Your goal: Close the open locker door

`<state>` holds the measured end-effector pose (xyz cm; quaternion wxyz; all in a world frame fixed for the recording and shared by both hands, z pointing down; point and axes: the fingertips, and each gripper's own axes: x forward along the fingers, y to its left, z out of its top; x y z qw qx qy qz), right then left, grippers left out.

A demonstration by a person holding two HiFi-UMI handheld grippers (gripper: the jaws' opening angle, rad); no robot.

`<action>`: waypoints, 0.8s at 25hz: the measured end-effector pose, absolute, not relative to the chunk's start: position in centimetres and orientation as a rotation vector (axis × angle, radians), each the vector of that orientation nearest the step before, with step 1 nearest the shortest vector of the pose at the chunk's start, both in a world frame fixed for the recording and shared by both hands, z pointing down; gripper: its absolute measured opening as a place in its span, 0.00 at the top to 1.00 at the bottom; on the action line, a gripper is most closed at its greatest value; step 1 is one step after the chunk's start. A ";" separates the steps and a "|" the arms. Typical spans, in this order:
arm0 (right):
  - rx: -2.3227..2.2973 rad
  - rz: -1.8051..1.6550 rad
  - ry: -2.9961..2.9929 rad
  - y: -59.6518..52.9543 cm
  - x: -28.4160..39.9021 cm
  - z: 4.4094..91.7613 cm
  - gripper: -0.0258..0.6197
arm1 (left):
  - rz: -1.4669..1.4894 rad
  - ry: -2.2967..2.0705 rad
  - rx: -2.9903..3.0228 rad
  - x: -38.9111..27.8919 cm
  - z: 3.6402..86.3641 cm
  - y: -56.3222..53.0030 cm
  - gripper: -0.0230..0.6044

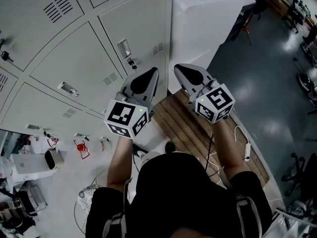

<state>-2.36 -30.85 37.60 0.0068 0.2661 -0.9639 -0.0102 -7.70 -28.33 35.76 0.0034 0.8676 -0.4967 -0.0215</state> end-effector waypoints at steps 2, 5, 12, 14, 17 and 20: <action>0.818 -0.016 -3.021 -30.5 -2.4 38.4 0.95 | -0.062 -1.559 2.724 -7.6 36.6 -28.1 0.94; 0.805 0.028 -3.026 -30.0 -2.4 39.7 0.95 | -0.045 -1.554 2.728 -7.4 38.0 -27.9 0.94; 0.789 0.076 -3.012 -29.3 -2.7 41.5 0.95 | -0.044 -1.549 2.691 -7.7 40.1 -27.7 0.94; 0.786 0.072 -3.005 -29.2 -2.7 41.8 0.95 | -0.044 -1.552 2.681 -7.8 40.5 -27.6 0.94; 0.781 0.067 -3.004 -29.0 -2.6 42.0 0.95 | -0.046 -1.558 2.671 -8.0 40.7 -27.6 0.94; 0.782 0.073 -3.007 -28.9 -2.6 42.0 0.95 | -0.046 -1.560 2.666 -8.2 40.8 -27.5 0.94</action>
